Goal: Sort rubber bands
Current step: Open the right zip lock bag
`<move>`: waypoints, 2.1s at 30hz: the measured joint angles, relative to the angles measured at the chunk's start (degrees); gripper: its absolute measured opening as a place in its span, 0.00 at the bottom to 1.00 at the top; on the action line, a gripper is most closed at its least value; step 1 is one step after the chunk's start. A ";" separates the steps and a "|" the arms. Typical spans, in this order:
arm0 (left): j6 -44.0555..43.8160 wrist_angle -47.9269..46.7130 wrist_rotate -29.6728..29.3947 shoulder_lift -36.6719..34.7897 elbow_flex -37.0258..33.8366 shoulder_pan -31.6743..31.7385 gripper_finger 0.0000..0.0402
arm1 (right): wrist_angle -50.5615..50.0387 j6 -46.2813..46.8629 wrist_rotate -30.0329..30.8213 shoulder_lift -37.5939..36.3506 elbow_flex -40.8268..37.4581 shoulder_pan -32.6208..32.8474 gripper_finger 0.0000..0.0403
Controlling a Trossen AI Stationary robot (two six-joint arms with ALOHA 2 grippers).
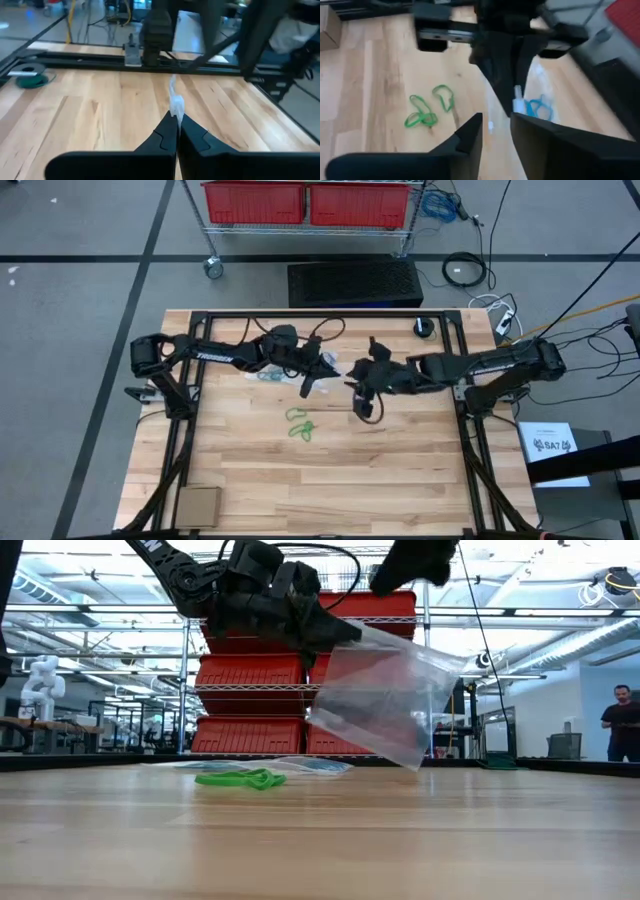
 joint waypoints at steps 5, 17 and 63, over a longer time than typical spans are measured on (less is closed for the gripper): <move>2.18 0.00 0.00 0.00 0.00 -1.70 0.00 | 0.96 -0.13 -2.10 1.07 -0.02 -2.92 0.27; 2.96 0.55 -0.24 0.00 -0.02 -2.09 0.00 | 2.27 -0.08 -7.71 4.15 -0.07 -4.78 0.21; 3.50 -5.54 -0.06 -8.14 -0.02 1.58 0.00 | -19.32 11.20 -7.72 3.15 -0.07 0.82 0.02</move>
